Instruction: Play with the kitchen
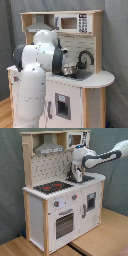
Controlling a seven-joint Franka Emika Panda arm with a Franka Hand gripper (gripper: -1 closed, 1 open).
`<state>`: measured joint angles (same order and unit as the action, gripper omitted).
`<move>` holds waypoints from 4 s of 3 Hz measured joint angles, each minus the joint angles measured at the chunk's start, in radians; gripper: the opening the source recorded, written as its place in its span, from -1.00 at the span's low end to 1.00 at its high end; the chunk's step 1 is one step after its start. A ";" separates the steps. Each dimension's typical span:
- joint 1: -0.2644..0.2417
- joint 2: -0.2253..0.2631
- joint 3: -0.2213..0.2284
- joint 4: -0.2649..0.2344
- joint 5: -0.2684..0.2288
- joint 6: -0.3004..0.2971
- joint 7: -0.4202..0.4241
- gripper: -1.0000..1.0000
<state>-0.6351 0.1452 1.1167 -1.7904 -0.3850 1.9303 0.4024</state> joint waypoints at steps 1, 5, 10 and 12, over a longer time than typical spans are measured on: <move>-0.003 -0.064 0.003 0.014 0.034 -0.080 0.003 -1.00; -0.014 -0.357 -0.062 0.007 0.213 -0.362 0.002 -1.00; -0.025 -0.345 0.165 0.000 0.223 0.113 0.122 -1.00; -0.094 -0.283 0.294 -0.001 0.212 0.241 0.173 -1.00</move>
<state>-0.7291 -0.1378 1.4109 -1.7917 -0.1728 2.1715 0.5753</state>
